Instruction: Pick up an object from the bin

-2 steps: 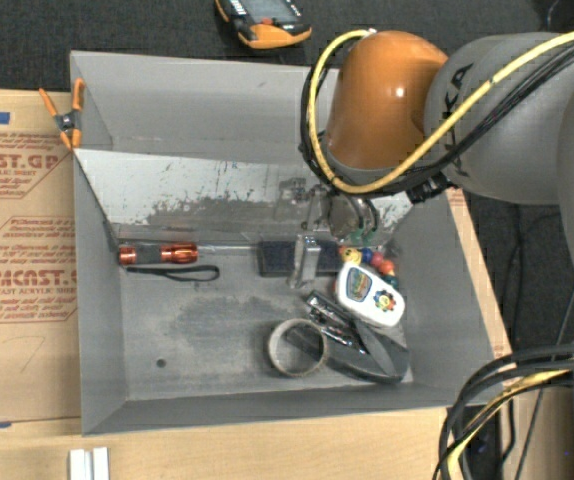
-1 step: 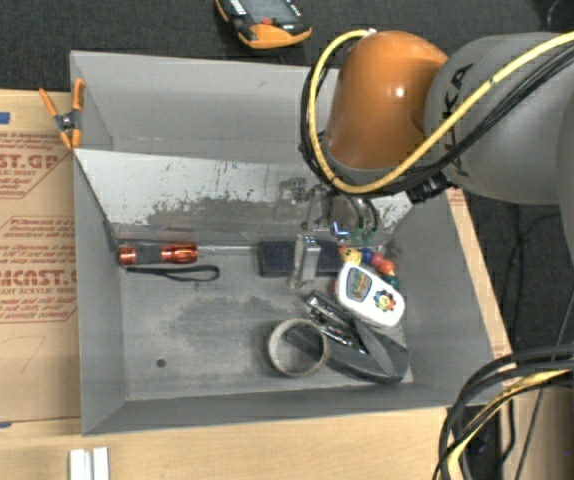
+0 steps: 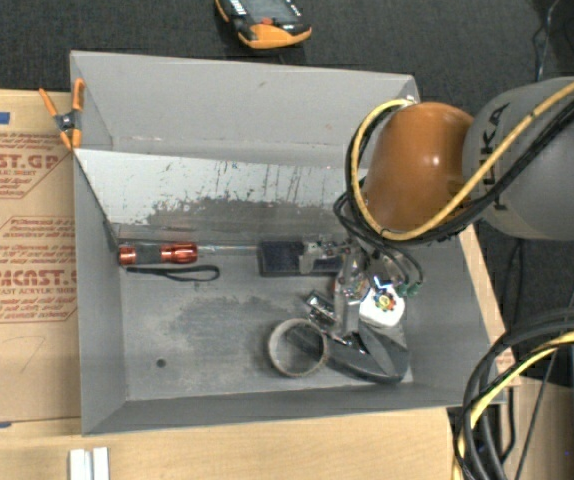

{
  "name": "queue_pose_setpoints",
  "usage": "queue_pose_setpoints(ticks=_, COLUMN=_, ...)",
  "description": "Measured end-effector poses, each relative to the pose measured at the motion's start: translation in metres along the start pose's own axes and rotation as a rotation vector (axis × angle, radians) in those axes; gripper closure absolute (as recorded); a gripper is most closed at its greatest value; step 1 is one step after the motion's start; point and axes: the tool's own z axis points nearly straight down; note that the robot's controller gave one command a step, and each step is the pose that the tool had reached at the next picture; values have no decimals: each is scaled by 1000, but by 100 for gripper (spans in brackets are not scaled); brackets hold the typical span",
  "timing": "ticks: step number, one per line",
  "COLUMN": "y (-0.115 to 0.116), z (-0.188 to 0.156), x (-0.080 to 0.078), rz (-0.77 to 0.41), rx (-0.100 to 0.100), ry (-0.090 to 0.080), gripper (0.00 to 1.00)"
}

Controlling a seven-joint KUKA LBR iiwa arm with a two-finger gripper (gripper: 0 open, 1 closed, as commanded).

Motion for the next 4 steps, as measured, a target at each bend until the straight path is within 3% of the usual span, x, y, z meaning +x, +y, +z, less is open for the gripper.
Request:
queue_pose_setpoints(ticks=1, y=0, z=-3, x=-4, rz=-49, rx=0, ry=-9, gripper=0)
queue_pose_setpoints(ticks=2, y=-9, z=52, x=46, rz=-414, rx=0, ry=-4, gripper=0)
queue_pose_setpoints(ticks=4, y=-8, z=59, x=46, rz=-333, rx=-2, ry=-2, gripper=0)
